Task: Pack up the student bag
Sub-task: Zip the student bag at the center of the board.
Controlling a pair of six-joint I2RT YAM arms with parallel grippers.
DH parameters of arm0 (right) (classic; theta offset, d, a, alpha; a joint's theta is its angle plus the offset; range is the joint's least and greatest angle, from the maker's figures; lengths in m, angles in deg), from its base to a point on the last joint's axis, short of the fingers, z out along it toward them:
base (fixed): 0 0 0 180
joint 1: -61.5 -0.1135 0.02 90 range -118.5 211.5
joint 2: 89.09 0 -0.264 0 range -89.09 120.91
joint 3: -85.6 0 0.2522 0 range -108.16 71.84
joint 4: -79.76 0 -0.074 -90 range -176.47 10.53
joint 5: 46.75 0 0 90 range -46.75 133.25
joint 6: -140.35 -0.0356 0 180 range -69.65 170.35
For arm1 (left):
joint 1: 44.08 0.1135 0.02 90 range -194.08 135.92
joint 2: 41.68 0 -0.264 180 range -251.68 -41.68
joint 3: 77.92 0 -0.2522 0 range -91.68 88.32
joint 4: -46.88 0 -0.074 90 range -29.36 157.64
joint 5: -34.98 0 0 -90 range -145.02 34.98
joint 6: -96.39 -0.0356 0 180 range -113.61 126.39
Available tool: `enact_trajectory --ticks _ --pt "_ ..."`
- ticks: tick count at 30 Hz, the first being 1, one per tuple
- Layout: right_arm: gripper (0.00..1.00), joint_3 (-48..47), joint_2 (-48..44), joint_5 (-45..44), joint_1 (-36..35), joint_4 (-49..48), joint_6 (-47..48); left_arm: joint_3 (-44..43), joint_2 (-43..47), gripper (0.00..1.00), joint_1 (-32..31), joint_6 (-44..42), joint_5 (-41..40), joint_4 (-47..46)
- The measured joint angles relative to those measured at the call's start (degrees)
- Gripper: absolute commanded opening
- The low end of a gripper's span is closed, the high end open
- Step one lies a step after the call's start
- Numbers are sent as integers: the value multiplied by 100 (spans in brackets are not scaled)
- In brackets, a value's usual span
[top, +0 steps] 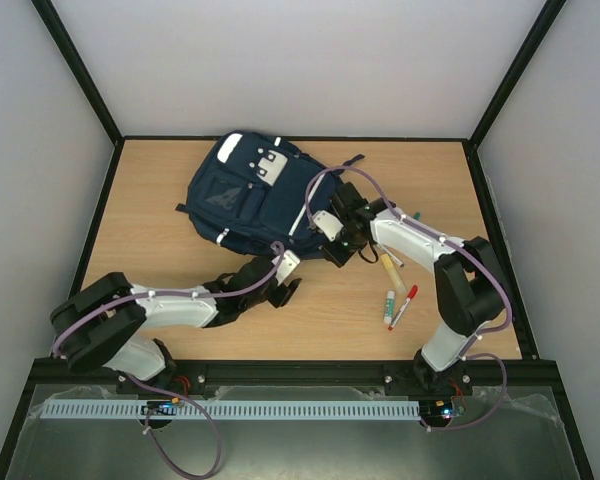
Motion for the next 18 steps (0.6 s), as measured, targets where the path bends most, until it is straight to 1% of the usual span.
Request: enact_trajectory --ticks 5,7,14,18 --pt "1 -356 157 -44 0 573 332 -411 -546 62 0 -463 164 -162" --pt "1 -474 273 -28 0 776 420 -466 -603 61 0 -535 186 -219" --pt "1 -560 658 9 0 1145 586 -431 -511 62 -2 -955 214 -527" --pt "1 -686 691 26 0 1266 597 -413 -442 59 0 -1244 214 -629"
